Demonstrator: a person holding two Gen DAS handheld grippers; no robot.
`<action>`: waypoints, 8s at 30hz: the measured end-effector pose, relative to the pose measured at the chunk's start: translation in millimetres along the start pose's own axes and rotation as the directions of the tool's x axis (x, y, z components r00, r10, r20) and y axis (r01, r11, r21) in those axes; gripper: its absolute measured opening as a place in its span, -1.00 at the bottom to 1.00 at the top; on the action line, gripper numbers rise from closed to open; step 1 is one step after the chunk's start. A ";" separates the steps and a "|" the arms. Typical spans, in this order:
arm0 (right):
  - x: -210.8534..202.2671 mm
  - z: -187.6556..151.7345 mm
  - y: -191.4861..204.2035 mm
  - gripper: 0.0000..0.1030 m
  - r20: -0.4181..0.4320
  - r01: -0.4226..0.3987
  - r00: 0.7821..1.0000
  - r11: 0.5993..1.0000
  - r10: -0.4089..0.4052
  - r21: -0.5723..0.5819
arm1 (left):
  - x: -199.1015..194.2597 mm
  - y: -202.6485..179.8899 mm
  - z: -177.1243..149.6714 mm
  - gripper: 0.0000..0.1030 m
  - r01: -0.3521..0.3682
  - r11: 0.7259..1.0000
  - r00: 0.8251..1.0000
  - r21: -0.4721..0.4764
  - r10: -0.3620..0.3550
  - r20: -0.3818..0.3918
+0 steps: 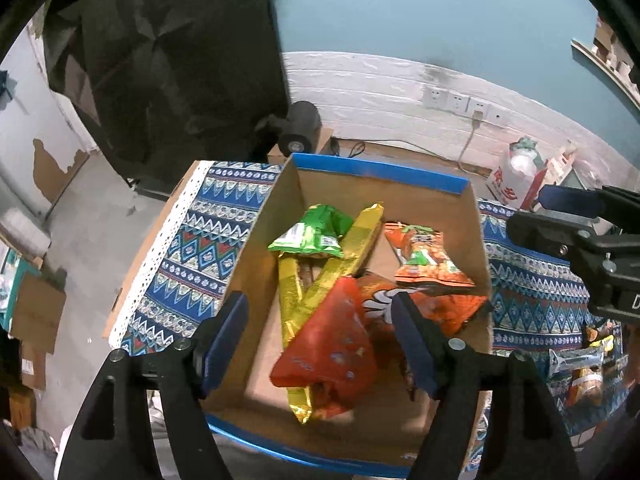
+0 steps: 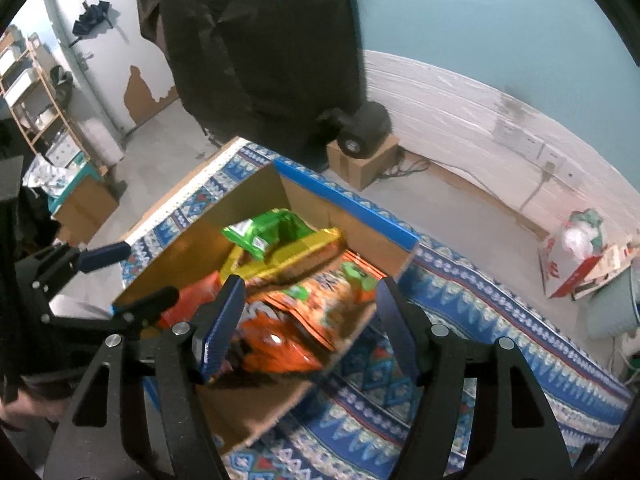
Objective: Organize snacks
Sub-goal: 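Move both grippers from the box back to the snack pile, then grasp silver foil bag with left gripper while right gripper grasps black-yellow bag, then carry silver foil bag with left gripper while right gripper carries black-yellow bag to box, then open left gripper over box while right gripper drops black-yellow bag into box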
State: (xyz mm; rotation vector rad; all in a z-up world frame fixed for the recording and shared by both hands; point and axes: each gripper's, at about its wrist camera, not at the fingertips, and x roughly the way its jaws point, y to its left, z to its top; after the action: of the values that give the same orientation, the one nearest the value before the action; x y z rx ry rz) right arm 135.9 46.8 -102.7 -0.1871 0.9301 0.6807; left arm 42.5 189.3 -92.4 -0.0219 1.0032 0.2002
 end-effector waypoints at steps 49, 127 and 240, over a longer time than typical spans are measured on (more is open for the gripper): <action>-138.5 -207.7 -214.0 0.47 -0.160 0.314 0.948 0.883 -0.274 0.348 | -1.7 -312.6 -69.9 0.49 0.360 0.713 0.933 0.602 -0.292 -0.211; -146.4 -268.9 -261.0 0.09 -0.194 0.417 0.909 0.790 -0.369 0.450 | 32.4 -328.9 -47.7 -0.42 0.393 0.792 0.915 0.467 -0.290 -0.280; 48.0 9.6 21.5 0.49 0.012 0.006 1.000 1.000 -0.006 -0.021 | 29.8 22.5 3.2 0.40 -0.011 1.000 0.997 0.011 0.011 -0.070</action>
State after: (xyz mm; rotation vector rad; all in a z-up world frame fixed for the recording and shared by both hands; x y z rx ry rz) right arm 148.7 89.7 -131.9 -0.2038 0.9112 0.6856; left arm 56.7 216.4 -114.1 -0.0135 1.0748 0.2051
